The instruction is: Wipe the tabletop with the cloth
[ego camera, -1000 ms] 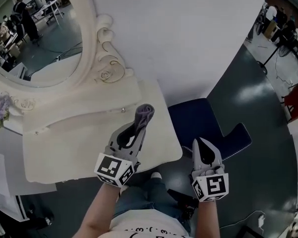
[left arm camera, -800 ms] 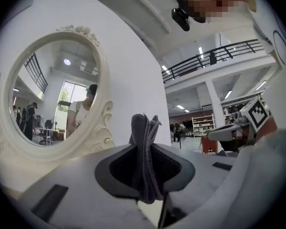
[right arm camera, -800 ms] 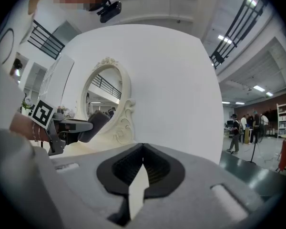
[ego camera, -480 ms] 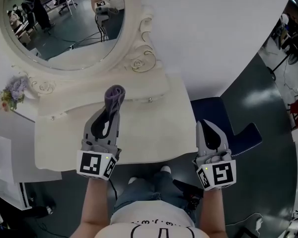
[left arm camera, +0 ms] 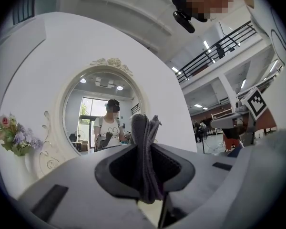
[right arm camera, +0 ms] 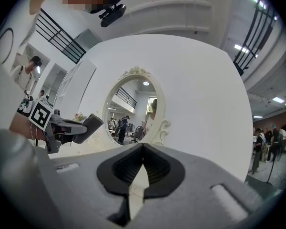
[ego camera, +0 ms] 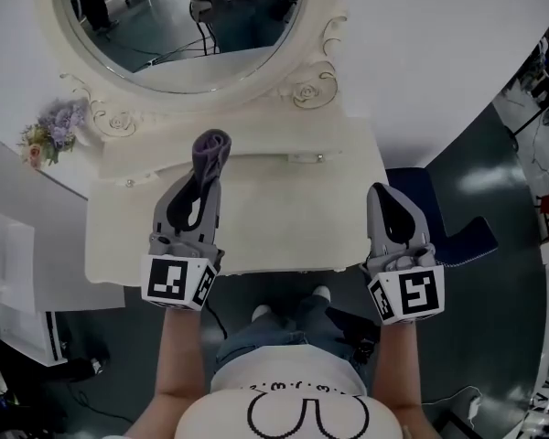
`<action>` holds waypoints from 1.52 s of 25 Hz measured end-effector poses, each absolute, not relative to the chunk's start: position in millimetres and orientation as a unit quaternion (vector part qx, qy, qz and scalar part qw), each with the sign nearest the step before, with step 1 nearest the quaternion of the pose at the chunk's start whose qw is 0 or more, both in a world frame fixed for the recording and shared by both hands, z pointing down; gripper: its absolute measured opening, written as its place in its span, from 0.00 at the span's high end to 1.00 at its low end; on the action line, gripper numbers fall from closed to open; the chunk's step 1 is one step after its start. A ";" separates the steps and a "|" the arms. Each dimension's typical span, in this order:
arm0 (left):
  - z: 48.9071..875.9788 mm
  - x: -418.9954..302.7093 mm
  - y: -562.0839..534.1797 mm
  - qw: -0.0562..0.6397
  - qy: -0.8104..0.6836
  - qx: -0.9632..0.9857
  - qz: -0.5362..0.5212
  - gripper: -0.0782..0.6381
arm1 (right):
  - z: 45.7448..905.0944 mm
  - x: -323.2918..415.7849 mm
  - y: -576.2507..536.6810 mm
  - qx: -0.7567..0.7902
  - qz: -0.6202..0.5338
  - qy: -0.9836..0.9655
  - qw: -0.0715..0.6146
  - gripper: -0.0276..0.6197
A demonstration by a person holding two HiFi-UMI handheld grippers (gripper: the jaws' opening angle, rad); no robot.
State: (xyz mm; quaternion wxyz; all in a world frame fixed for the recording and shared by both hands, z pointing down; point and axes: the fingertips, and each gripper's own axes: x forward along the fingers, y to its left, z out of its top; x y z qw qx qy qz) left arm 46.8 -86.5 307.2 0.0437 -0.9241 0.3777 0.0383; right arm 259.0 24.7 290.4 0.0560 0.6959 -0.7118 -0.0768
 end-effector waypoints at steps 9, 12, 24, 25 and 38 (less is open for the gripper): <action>300.7 -24.7 -91.6 0.051 0.388 -0.920 0.035 0.78 | 285.2 184.2 14.7 0.692 -0.079 -0.716 0.050 0.96; 299.0 -40.6 -89.5 0.043 0.399 -0.915 0.038 0.78 | 284.7 166.9 15.7 0.686 -0.081 -0.721 0.054 0.96; 286.8 -58.4 -51.8 0.045 0.438 -0.896 0.062 0.78 | 273.9 147.3 35.5 0.638 -0.095 -0.761 0.076 0.96; 285.4 -59.5 -48.1 0.048 0.441 -0.894 0.063 0.78 | 273.3 146.8 38.4 0.634 -0.096 -0.763 0.077 0.96; 269.5 -96.1 -15.7 0.070 0.483 -0.871 0.061 0.78 | 262.9 133.5 59.9 0.626 -0.100 -0.772 0.048 0.96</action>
